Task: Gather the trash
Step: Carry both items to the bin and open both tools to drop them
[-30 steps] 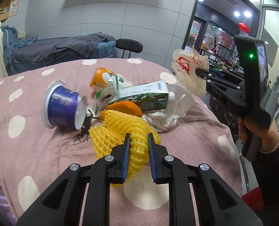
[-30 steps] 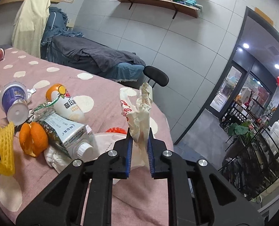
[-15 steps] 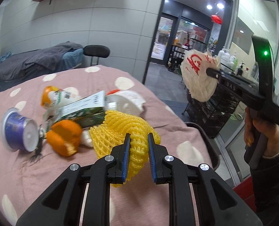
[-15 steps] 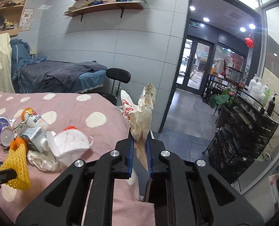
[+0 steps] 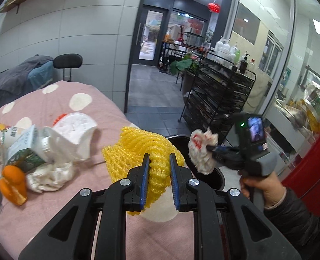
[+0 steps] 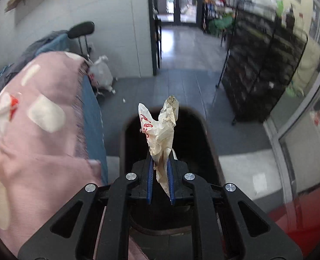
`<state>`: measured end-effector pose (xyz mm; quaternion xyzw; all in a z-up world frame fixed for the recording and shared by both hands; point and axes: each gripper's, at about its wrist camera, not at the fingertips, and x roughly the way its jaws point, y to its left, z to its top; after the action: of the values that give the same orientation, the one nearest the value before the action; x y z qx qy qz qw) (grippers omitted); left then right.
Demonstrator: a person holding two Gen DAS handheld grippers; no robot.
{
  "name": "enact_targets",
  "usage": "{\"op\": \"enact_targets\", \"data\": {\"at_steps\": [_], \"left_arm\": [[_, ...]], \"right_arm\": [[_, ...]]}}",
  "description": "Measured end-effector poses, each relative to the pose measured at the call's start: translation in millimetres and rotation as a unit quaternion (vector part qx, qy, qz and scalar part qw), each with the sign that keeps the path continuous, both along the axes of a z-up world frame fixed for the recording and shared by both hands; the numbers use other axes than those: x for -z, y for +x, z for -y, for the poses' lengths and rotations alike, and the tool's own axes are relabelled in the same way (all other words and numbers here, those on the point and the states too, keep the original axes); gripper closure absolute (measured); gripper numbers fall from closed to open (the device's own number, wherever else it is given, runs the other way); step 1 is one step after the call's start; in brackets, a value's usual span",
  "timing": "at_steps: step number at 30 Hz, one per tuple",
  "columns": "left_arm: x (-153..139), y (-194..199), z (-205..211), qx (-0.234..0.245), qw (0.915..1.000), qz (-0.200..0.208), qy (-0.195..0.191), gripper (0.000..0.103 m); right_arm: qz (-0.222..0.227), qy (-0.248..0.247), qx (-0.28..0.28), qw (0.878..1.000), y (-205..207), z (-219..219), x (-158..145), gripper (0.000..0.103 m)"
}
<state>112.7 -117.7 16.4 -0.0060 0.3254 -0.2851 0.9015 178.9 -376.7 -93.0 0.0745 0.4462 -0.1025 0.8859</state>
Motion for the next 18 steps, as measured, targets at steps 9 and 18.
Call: {"op": "enact_targets", "data": {"at_steps": [9, 18], "left_arm": [[11.1, 0.2, 40.4, 0.035, 0.9990, -0.019, 0.019, 0.085], [23.1, 9.5, 94.3, 0.097, 0.9936, -0.045, 0.035, 0.085]], "right_arm": [[-0.059, 0.054, 0.047, 0.996, -5.1, 18.3, 62.4, 0.047], [-0.021, 0.038, 0.085, 0.995, -42.2, 36.7, 50.4, 0.039]]}}
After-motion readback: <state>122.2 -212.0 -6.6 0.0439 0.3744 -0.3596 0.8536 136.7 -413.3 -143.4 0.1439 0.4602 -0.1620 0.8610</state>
